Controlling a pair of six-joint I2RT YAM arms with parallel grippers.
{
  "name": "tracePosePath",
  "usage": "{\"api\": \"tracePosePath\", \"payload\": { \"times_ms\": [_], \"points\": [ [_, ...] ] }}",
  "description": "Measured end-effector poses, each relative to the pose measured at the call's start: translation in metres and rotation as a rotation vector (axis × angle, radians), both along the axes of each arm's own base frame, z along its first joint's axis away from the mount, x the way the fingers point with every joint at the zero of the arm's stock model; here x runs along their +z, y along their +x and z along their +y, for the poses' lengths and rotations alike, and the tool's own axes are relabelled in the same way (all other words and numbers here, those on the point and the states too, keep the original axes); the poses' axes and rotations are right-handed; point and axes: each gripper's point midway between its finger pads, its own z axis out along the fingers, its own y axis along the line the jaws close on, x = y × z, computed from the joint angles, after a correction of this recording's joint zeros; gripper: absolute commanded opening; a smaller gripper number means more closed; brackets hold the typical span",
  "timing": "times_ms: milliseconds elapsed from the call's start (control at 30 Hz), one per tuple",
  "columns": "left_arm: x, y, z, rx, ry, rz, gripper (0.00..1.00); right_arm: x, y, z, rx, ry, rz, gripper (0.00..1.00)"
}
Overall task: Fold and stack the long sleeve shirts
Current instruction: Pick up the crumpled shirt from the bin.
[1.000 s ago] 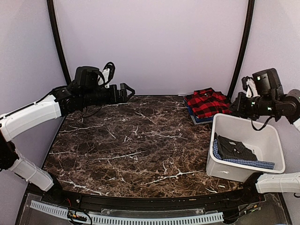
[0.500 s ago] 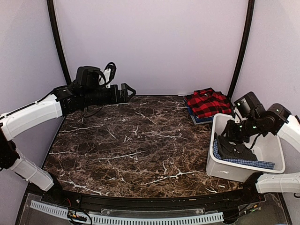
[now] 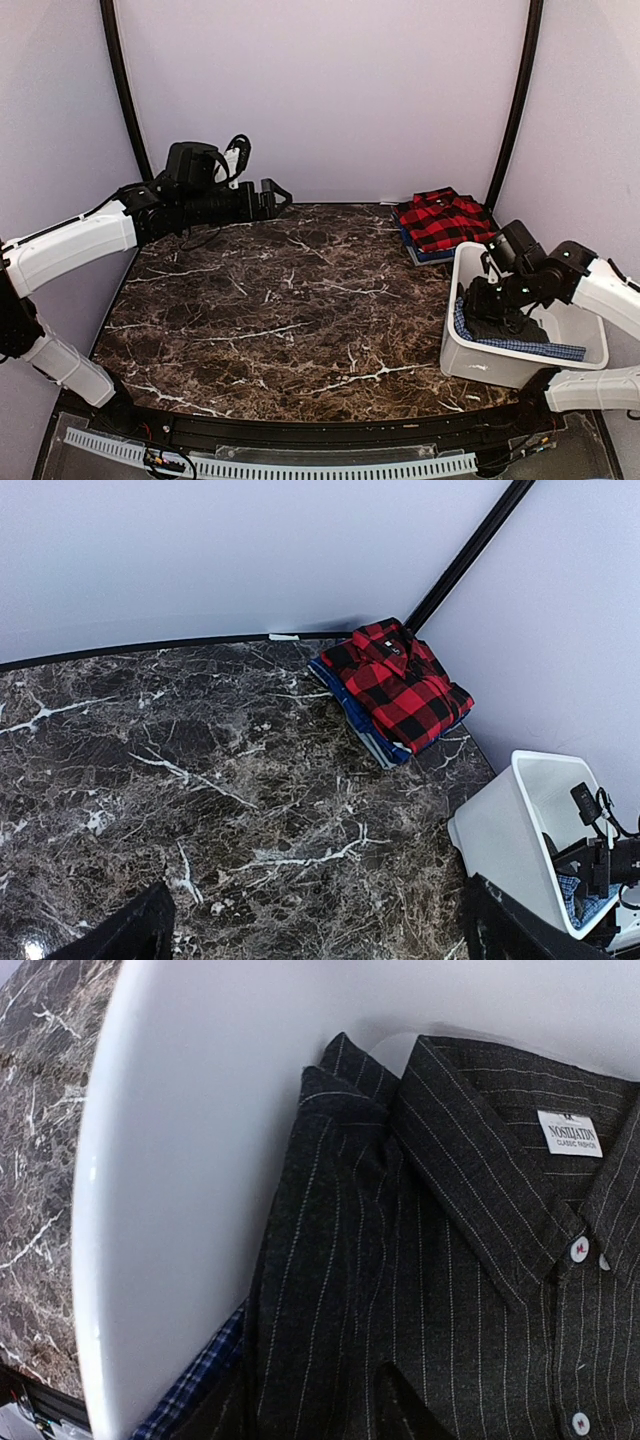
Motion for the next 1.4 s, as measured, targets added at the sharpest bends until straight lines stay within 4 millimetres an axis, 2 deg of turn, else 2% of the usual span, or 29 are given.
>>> {"api": "tracePosePath", "payload": {
  "times_ms": [133, 300, 433, 500, 867, 967, 1033, 1133, 1233, 1400],
  "points": [
    [0.0, 0.0, 0.0, 0.0, 0.0, 0.0, 0.99, -0.009, 0.002, -0.003, -0.02, -0.014, 0.002, 0.27],
    [0.0, 0.0, 0.0, 0.0, -0.001, 0.001, 0.99, -0.011, 0.008, -0.004, -0.043, -0.021, -0.018, 0.06],
    [0.0, 0.0, 0.0, 0.001, -0.001, 0.001, 0.99, -0.008, 0.013, -0.01, -0.072, -0.043, -0.041, 0.0],
    [0.0, 0.0, 0.0, 0.001, -0.001, 0.001, 0.99, -0.002, 0.016, -0.013, -0.084, -0.056, -0.061, 0.0],
    [0.0, 0.0, 0.0, 0.001, -0.001, 0.001, 0.99, 0.061, 0.039, -0.025, -0.136, -0.086, -0.213, 0.0],
    [0.0, 0.0, 0.0, 0.001, -0.001, 0.001, 0.99, 0.085, 0.044, -0.026, -0.137, -0.084, -0.258, 0.0],
    [0.0, 0.0, 0.0, 0.001, -0.001, 0.001, 0.99, 0.111, 0.05, -0.026, -0.138, -0.074, -0.311, 0.0],
    [0.0, 0.0, 0.0, 0.0, -0.001, 0.001, 0.99, 0.155, 0.06, -0.024, -0.137, -0.057, -0.404, 0.0],
    [0.0, 0.0, 0.0, -0.002, -0.002, 0.001, 0.99, 0.207, 0.073, -0.019, -0.128, -0.031, -0.518, 0.0],
    [0.001, -0.001, -0.001, -0.008, -0.005, 0.002, 0.99, 0.269, 0.093, -0.006, -0.081, -0.01, -0.656, 0.0]
  ]
}}
